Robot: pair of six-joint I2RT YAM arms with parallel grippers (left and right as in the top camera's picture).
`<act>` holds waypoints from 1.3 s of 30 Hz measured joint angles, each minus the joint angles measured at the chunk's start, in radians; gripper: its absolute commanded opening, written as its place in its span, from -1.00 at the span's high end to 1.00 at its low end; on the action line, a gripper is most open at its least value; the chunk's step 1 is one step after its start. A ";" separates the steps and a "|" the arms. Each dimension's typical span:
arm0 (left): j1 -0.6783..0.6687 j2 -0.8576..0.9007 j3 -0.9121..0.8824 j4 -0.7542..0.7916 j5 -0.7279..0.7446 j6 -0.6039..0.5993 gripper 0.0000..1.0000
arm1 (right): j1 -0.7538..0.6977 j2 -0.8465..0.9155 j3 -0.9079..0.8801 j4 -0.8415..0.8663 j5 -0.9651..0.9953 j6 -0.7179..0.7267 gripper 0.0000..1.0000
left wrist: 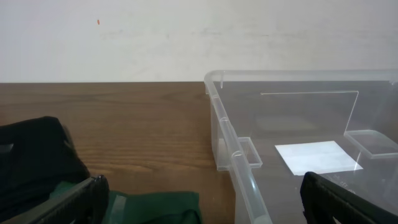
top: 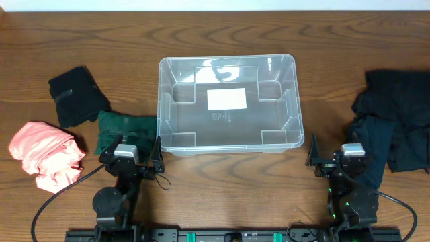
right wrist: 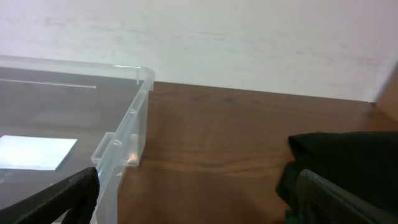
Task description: Pack container
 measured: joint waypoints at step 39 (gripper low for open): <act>0.000 0.599 0.887 -0.849 -0.106 -0.201 -0.96 | -0.039 0.875 0.958 -0.876 0.167 0.122 -0.98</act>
